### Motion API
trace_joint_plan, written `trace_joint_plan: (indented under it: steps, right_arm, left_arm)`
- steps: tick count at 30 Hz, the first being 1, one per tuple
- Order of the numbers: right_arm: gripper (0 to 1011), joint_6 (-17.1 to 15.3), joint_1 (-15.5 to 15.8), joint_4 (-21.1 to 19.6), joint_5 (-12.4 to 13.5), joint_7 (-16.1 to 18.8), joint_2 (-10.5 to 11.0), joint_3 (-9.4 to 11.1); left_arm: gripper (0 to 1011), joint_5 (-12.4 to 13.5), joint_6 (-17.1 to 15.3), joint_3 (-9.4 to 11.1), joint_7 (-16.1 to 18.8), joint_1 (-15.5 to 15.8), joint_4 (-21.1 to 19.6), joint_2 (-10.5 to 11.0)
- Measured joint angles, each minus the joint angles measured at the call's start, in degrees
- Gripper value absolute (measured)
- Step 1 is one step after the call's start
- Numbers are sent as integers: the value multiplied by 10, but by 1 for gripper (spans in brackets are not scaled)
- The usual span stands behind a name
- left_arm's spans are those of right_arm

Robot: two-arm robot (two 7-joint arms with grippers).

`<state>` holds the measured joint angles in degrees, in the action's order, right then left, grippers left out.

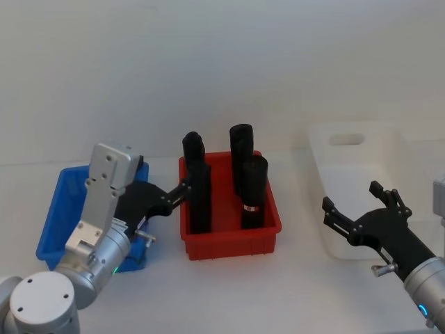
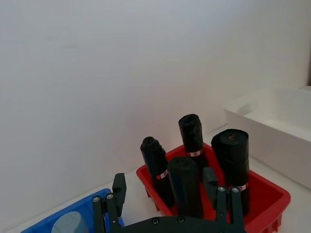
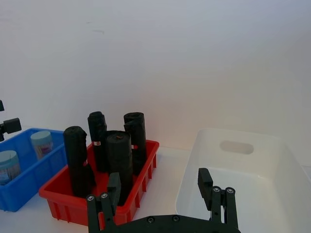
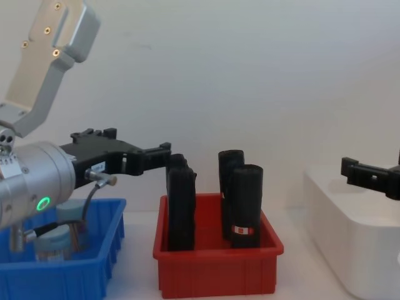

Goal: Pick the cotton swabs from the blue box and place them into the white box.

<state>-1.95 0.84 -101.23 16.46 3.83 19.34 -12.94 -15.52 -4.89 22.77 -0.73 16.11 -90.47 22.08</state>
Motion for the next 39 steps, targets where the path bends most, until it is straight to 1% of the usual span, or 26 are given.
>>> trace_joint_plan:
  steps: [9, 10, 16, 25, 39]
  right_arm:
    - [1002, 0, 0, 0, 0, 0, 0, 0]
    - [1001, 0, 0, 0, 0, 0, 0, 0]
    - [1002, 0, 0, 0, 0, 0, 0, 0]
    - [1001, 0, 0, 0, 0, 0, 0, 0]
    - [1001, 0, 0, 0, 0, 0, 0, 0]
  left_arm:
    - [999, -32, -45, -20, 6, 13, 17, 5]
    - [1000, -39, -55, -24, 7, 16, 21, 5]
    - [1000, -62, -83, -36, 7, 29, 43, 6]
    - [999, -86, -107, -50, -3, 50, 84, 2]
    - [1000, -106, -128, -63, -11, 68, 132, -2]
